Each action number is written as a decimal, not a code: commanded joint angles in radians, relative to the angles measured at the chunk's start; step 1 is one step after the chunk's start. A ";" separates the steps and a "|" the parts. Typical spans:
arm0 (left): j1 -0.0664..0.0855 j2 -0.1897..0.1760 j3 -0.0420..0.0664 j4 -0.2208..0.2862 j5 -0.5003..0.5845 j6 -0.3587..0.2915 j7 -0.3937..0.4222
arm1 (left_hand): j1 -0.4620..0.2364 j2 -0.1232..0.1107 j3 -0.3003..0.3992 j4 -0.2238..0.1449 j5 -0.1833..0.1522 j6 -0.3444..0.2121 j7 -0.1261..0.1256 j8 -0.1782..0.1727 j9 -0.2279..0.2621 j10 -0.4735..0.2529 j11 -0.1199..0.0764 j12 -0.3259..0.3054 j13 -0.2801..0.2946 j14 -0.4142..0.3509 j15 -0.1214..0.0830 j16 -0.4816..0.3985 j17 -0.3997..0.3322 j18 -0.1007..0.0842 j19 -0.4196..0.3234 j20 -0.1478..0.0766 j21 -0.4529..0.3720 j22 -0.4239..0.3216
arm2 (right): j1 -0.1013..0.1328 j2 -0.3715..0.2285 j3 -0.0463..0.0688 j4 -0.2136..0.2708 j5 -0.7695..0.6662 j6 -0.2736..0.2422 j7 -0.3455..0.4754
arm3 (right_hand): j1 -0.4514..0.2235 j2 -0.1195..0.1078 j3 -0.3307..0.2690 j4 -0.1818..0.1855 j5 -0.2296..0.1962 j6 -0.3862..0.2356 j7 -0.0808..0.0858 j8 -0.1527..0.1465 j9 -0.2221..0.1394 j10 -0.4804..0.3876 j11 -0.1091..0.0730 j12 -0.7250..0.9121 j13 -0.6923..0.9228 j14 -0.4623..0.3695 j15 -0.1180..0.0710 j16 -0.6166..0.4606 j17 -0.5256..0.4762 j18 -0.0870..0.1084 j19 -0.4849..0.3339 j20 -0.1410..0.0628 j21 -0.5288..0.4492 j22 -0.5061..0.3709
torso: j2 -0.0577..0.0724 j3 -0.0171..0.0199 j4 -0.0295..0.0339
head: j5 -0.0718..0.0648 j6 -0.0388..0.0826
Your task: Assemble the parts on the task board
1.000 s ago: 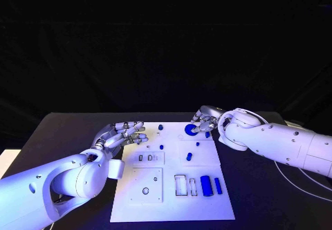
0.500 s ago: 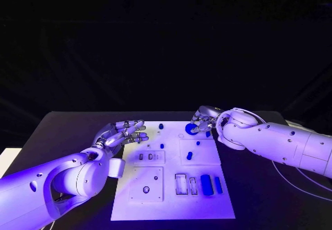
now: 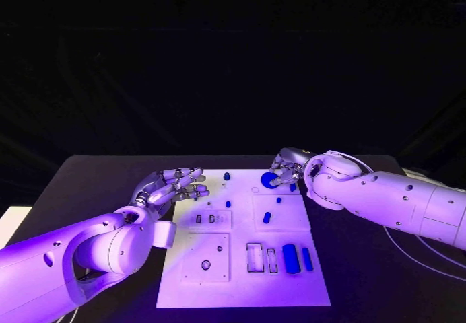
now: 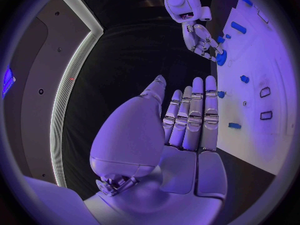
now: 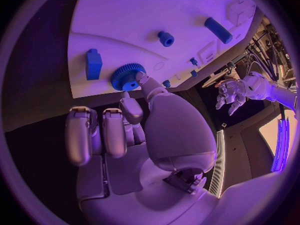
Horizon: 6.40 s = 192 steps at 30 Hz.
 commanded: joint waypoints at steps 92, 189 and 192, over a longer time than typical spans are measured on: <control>0.001 0.012 0.001 -0.004 -0.056 0.028 -0.008 | 0.006 0.011 0.010 -0.018 -0.003 0.000 0.001 -0.007 0.000 -0.004 0.002 -0.005 0.000 0.005 -0.002 -0.011 0.010 0.008 0.008 -0.004 0.001 0.003 | -0.017 0.231 -0.016 -0.004 -0.203 -0.058 -0.057 | 0.009 0.016 0.045 0.039 -0.058 -0.072 0.016 -0.010 -0.006 -0.096 0.015 -0.171 -0.082 0.056 0.020 0.008 0.019 -0.015 -0.008 0.012 0.000 0.027 | 0.000 -0.0026 0.0080 | 0.026 -0.014; -0.004 -0.005 0.000 -0.052 -0.064 0.054 -0.008 | 0.006 0.010 0.012 -0.022 -0.004 0.002 0.000 -0.007 0.000 -0.002 0.002 -0.005 0.000 0.006 -0.003 -0.012 0.013 0.008 0.008 -0.004 0.000 0.003 | -0.108 -0.111 -0.004 -0.092 0.339 -0.068 0.457 | 0.088 0.042 0.052 -0.005 -0.052 0.038 -0.002 0.038 0.013 -0.030 0.000 -0.024 0.026 0.068 0.011 0.041 0.091 -0.024 0.016 0.007 0.021 0.071 | -0.011 0.0115 -0.0256 | 0.023 -0.025; -0.004 -0.004 0.000 -0.052 -0.064 0.054 -0.009 | 0.006 0.010 0.012 -0.022 -0.004 0.002 0.000 -0.007 0.000 -0.002 0.002 -0.005 0.000 0.006 -0.003 -0.012 0.013 0.008 0.008 -0.004 0.000 0.003 | -0.108 -0.110 -0.004 -0.092 0.343 -0.071 0.459 | 0.090 0.055 0.061 -0.005 -0.064 0.059 -0.008 0.046 0.015 -0.026 -0.005 -0.020 0.030 0.069 0.007 0.042 0.093 -0.025 0.018 0.004 0.022 0.074 | -0.011 0.0119 -0.0253 | 0.022 -0.026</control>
